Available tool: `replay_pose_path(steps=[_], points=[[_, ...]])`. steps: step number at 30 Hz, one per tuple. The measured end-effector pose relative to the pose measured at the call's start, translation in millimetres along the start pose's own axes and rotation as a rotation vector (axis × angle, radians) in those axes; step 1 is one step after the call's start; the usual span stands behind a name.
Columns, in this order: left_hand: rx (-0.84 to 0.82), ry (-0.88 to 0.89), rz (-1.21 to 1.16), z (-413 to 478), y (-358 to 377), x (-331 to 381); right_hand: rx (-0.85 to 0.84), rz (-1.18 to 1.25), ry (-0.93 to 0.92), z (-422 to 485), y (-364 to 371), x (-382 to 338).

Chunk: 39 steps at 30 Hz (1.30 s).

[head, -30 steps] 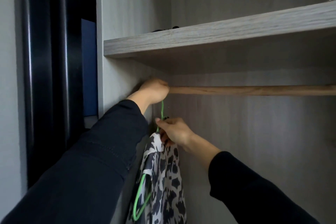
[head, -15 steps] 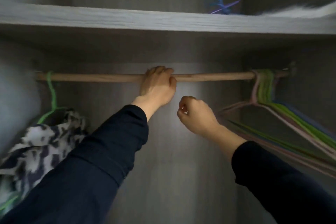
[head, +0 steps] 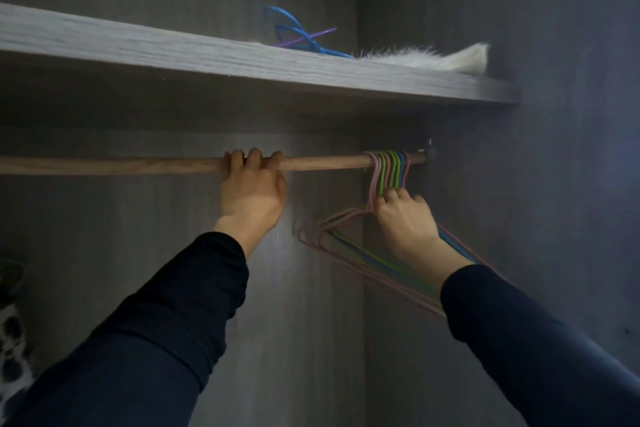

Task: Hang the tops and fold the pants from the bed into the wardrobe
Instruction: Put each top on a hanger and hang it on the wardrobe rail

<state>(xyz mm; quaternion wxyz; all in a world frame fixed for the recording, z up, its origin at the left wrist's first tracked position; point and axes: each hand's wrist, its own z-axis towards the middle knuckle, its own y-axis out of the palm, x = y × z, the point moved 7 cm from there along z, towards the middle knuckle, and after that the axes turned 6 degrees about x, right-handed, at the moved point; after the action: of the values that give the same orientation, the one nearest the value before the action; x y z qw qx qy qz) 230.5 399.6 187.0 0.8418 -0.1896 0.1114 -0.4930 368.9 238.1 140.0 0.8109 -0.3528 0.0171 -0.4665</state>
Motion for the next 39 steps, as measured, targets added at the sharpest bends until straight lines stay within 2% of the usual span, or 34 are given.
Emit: replay_pose_path(steps=[3, 5, 11, 16, 21, 24, 27, 30, 33, 35, 39], points=[[0.029, 0.008, -0.011, -1, -1, -1, 0.006, 0.007, -0.020, -1, 4, 0], [0.028, 0.005, -0.014, -1, -2, 0, -0.006, 0.094, 0.030, 0, 4, 3], [0.063, 0.013, -0.025, -2, -1, 0, -0.040, 0.571, 0.240, 10, -6, 16], [0.104, 0.034, -0.024, -3, -3, -1, 0.025, 0.935, 0.354, 14, -8, 14], [-0.038, -0.013, -0.015, 0, -6, -1, 0.005, 1.105, 0.397, -25, -9, 9], [-0.064, -0.052, -0.072, -13, -23, 15, -0.118, 1.251, 0.496, -66, -8, 11], [-0.073, 0.000, -0.351, -55, -24, 47, -0.286, 1.263, 0.574, -113, -16, 17], [-0.114, 0.085, -0.640, -108, -14, 98, -0.353, 1.180, 0.688, -173, -23, 38], [-0.087, 0.027, -0.871, -161, -17, 151, -0.409, 1.118, 0.801, -243, -29, 60], [-0.152, -0.002, -1.004, -202, -15, 195, -0.426, 1.064, 0.876, -290, -33, 81], [-0.327, 0.067, -1.137, -284, -20, 289, -0.469, 0.923, 1.002, -388, -55, 145]])
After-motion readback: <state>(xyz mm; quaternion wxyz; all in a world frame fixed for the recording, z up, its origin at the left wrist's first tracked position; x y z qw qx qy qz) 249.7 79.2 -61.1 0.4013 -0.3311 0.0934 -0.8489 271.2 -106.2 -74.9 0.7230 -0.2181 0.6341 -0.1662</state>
